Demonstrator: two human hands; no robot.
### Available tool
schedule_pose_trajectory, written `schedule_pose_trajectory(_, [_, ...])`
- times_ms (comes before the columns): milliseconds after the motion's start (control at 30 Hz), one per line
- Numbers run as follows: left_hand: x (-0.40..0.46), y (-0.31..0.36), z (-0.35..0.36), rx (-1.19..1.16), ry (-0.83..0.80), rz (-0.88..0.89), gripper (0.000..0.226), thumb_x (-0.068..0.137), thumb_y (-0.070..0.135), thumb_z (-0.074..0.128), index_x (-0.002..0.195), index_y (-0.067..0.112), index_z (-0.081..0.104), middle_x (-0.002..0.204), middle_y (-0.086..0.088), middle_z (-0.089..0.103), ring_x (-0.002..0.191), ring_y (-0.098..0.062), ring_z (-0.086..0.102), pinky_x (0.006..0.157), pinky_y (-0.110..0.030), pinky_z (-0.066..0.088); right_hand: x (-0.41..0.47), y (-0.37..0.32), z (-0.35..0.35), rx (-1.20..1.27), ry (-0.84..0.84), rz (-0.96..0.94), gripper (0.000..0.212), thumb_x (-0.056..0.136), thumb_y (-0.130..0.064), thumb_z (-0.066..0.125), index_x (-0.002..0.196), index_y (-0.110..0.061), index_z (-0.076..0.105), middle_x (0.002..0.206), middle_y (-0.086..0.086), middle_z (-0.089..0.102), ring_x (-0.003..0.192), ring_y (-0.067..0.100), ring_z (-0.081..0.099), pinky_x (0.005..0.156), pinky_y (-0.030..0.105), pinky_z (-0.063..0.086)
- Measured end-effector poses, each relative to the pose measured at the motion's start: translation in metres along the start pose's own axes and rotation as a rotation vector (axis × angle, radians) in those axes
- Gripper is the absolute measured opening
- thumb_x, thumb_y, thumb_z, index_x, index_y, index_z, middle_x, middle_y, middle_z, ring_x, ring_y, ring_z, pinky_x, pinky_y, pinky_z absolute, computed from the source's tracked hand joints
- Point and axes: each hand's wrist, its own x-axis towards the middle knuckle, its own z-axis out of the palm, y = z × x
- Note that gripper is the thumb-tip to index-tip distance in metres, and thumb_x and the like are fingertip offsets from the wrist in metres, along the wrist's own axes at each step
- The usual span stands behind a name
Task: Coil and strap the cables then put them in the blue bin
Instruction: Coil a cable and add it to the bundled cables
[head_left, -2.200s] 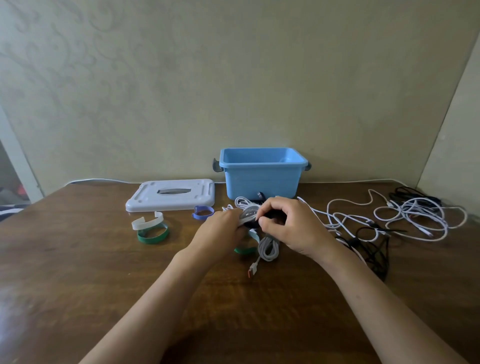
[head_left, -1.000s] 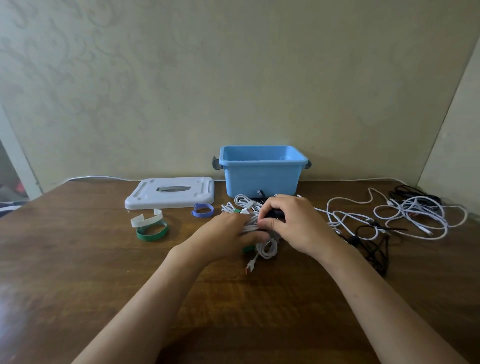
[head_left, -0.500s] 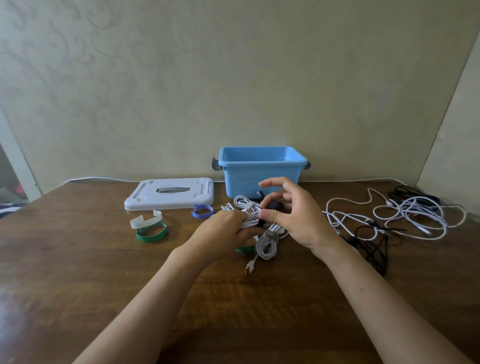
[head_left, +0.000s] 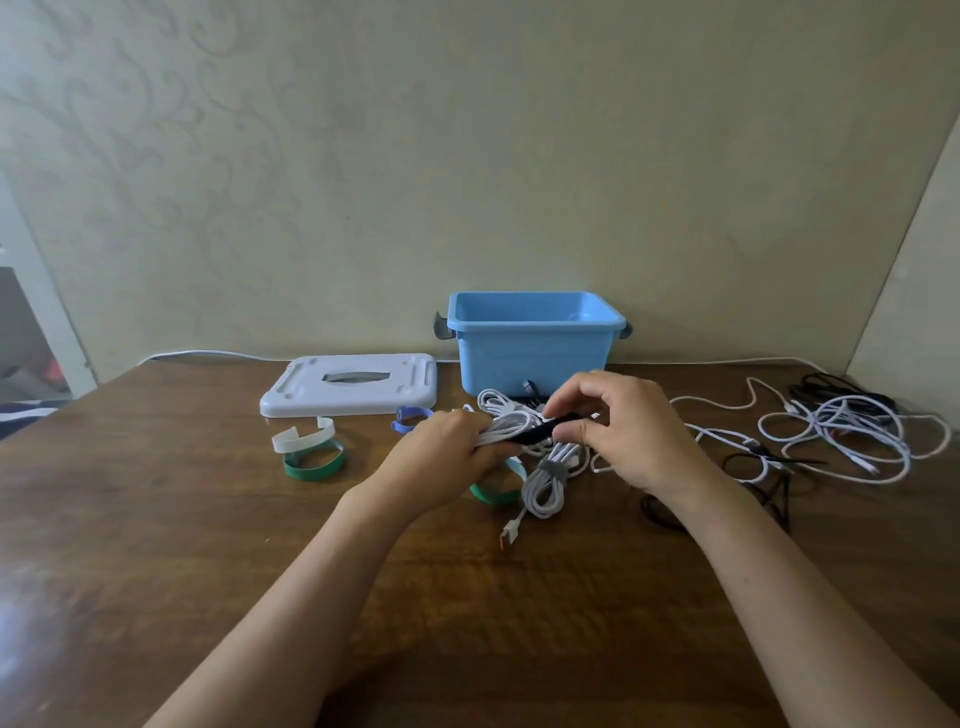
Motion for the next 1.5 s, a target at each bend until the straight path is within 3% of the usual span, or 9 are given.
schedule_pose_trajectory(200, [0.000,0.000,-0.002,0.031,0.033,-0.006,0.033,0.098,0.048,0.053,0.095,0.018,0.068,0.082,0.002,0.065,0.064,-0.008,0.055,0.057,-0.026,0.044,0.001,0.005,-0.006,0.150,-0.113,0.086,0.039,0.080,-0.005,0.084,0.104,-0.034,0.073,0.094,-0.008,0.073,0.092,0.009,0.072,0.088,0.035,0.060])
schedule_pose_trajectory(300, [0.000,0.000,-0.004,0.062,0.051,-0.015,0.029,0.099,0.047,0.052,0.090,0.022,0.064,0.076,0.007,0.059,0.062,-0.007,0.052,0.054,-0.025,0.041,0.000,0.008,-0.007,0.148,-0.180,0.109,0.037,0.080,-0.007,0.084,0.102,-0.035,0.072,0.094,-0.008,0.075,0.093,0.010,0.073,0.090,0.040,0.059])
schedule_pose_trajectory(633, [-0.002,-0.001,-0.008,0.078,0.038,-0.018,0.025,0.099,0.048,0.050,0.087,0.027,0.056,0.075,0.011,0.053,0.061,-0.004,0.049,0.050,-0.018,0.029,-0.002,0.010,-0.007,0.199,-0.245,0.190,0.020,0.089,-0.014,0.077,0.103,-0.027,0.072,0.100,0.000,0.074,0.097,0.018,0.071,0.092,0.039,0.058])
schedule_pose_trajectory(767, [-0.002,-0.001,-0.007,0.099,0.032,-0.021,0.030,0.100,0.047,0.051,0.092,0.021,0.062,0.078,0.008,0.058,0.065,-0.008,0.053,0.054,-0.024,0.040,-0.003,0.010,-0.008,0.289,-0.172,0.202,0.018,0.086,-0.012,0.079,0.101,-0.020,0.072,0.094,0.006,0.073,0.094,0.024,0.072,0.088,0.036,0.060])
schedule_pose_trajectory(867, [-0.003,0.000,-0.006,0.128,0.041,-0.016,0.030,0.099,0.047,0.052,0.091,0.020,0.062,0.082,0.005,0.060,0.071,-0.016,0.055,0.064,-0.035,0.048,-0.002,0.010,-0.009,0.406,-0.166,0.231,0.013,0.089,-0.010,0.076,0.101,-0.013,0.072,0.081,0.000,0.074,0.078,0.023,0.070,0.076,0.031,0.060])
schedule_pose_trajectory(1000, [-0.004,0.004,-0.001,0.201,0.018,0.010,0.035,0.099,0.048,0.052,0.096,0.015,0.062,0.091,-0.001,0.064,0.077,-0.018,0.054,0.061,-0.036,0.044,0.001,0.013,-0.011,0.381,-0.085,0.173,0.013,0.091,-0.009,0.073,0.095,-0.021,0.075,0.099,0.000,0.076,0.094,0.021,0.070,0.084,0.029,0.057])
schedule_pose_trajectory(1100, [-0.005,0.010,0.001,0.199,0.020,0.051,0.026,0.098,0.042,0.054,0.100,0.018,0.063,0.094,-0.001,0.066,0.078,-0.017,0.053,0.058,-0.031,0.035,0.002,0.012,-0.003,0.445,-0.034,0.101,0.023,0.089,-0.006,0.075,0.100,-0.027,0.073,0.095,0.000,0.074,0.094,0.021,0.070,0.086,0.031,0.055])
schedule_pose_trajectory(1233, [-0.007,0.016,0.006,0.199,0.006,0.095,0.018,0.095,0.032,0.056,0.108,0.022,0.063,0.098,-0.001,0.070,0.084,-0.023,0.064,0.067,-0.038,0.053,0.004,0.011,0.019,0.423,-0.036,0.033,0.036,0.090,-0.013,0.075,0.112,-0.040,0.067,0.093,0.001,0.070,0.094,0.025,0.072,0.087,0.035,0.057])
schedule_pose_trajectory(1500, [-0.006,0.015,0.013,0.203,0.085,0.080,0.023,0.092,0.030,0.057,0.114,0.023,0.060,0.102,-0.003,0.070,0.088,-0.026,0.065,0.069,-0.039,0.055,0.002,0.012,0.035,0.263,0.001,0.041,0.030,0.097,-0.015,0.068,0.116,-0.037,0.065,0.094,-0.009,0.059,0.084,0.013,0.071,0.072,0.022,0.055])
